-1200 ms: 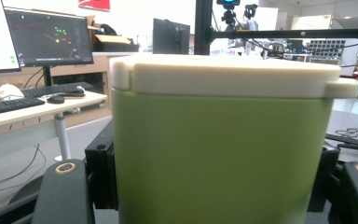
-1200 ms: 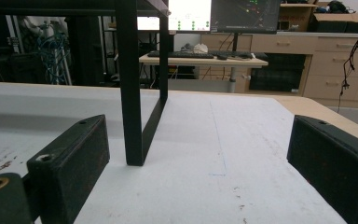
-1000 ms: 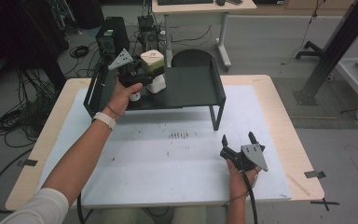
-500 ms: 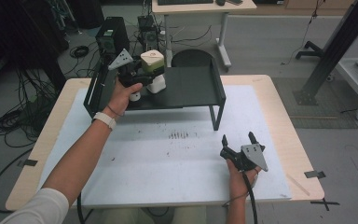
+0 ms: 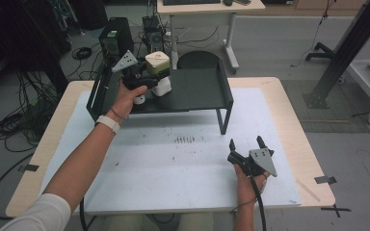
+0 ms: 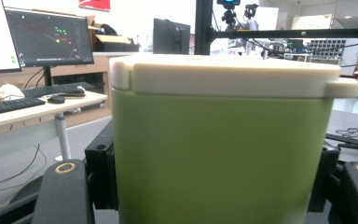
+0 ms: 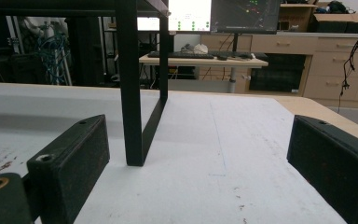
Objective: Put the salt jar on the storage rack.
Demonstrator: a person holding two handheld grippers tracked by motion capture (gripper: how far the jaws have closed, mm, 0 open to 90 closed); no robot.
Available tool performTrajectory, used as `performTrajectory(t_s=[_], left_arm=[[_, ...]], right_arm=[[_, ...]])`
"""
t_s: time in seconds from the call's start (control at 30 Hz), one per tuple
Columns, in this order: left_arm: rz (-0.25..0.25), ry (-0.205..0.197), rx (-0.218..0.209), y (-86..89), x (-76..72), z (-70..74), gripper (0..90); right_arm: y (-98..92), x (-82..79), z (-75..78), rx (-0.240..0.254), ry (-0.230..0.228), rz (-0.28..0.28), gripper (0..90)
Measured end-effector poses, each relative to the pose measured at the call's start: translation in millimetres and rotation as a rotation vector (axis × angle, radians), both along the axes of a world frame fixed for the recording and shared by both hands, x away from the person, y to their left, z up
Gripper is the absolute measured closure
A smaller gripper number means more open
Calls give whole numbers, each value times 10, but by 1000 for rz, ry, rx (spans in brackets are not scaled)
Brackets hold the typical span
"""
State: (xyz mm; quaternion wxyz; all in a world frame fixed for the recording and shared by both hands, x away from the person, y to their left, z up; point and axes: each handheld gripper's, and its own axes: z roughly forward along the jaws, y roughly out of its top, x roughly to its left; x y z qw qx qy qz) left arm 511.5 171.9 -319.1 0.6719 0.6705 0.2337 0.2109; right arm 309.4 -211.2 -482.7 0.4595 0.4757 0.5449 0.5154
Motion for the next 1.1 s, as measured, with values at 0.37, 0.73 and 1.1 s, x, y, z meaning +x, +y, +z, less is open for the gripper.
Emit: performTrajectory(t_s=[0.37, 0.73, 1.1], left_arm=[[22, 1, 3, -6, -2, 1, 141], [37, 0, 4, -11, -4, 2, 36], [60, -1, 11, 18, -44, 9, 22]], right_arm=[[-1, -1, 0, 2, -2, 0, 59], [0, -1, 0, 1, -2, 0, 59], [0, 0, 0, 0, -1, 0, 59]])
